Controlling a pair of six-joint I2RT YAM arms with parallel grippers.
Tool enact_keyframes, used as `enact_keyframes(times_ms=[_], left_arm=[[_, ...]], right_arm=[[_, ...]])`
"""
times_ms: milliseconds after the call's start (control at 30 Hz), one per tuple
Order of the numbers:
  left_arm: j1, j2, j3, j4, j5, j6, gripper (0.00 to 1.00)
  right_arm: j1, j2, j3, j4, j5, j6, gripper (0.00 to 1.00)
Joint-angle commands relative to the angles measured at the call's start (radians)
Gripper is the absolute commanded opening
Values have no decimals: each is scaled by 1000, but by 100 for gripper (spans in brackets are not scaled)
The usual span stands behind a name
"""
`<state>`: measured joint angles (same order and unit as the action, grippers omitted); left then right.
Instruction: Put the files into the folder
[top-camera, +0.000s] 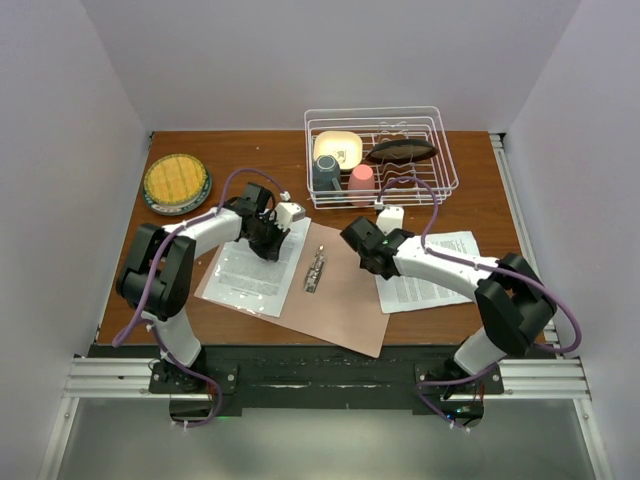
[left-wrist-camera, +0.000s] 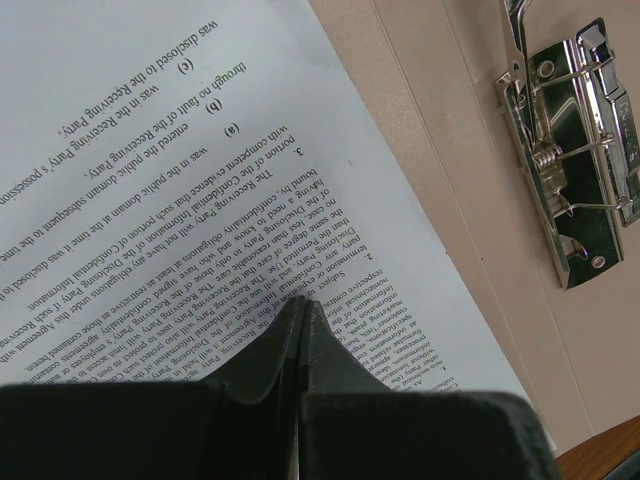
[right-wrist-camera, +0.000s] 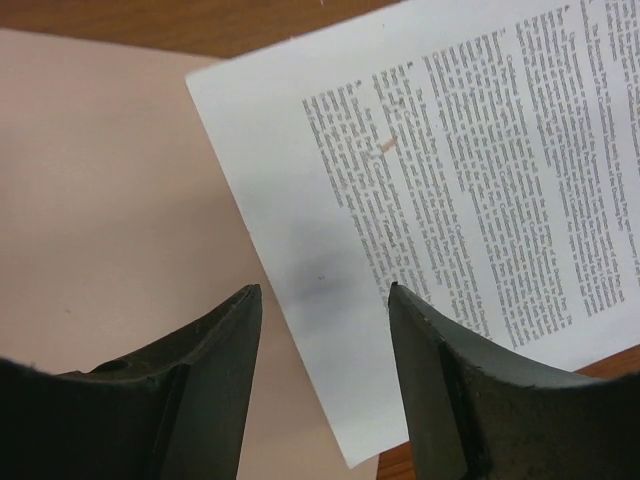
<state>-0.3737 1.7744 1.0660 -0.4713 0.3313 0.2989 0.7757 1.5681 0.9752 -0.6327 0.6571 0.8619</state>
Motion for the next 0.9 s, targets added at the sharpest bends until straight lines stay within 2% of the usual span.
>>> enact_keyframes(times_ms=[0,300,467,633,867], left_arm=[[-5,22,-28,-16,-17,9,0],[-5,20,-29,-21,-20,16,0],[-5,17,-34,-16,-23,17,0],[-5,23,-32,-16,-24,16,0],[-5,19,-35,-13,-34,9,0]], right_arm=[[-36,41,46,27,26,-3,58],[-99,128,37,73,70,42,53],[-99,148,17,140,-14,40,50],[-44,161,-21,186,-91,34,47],[79,164,-27,189,-117,51,46]])
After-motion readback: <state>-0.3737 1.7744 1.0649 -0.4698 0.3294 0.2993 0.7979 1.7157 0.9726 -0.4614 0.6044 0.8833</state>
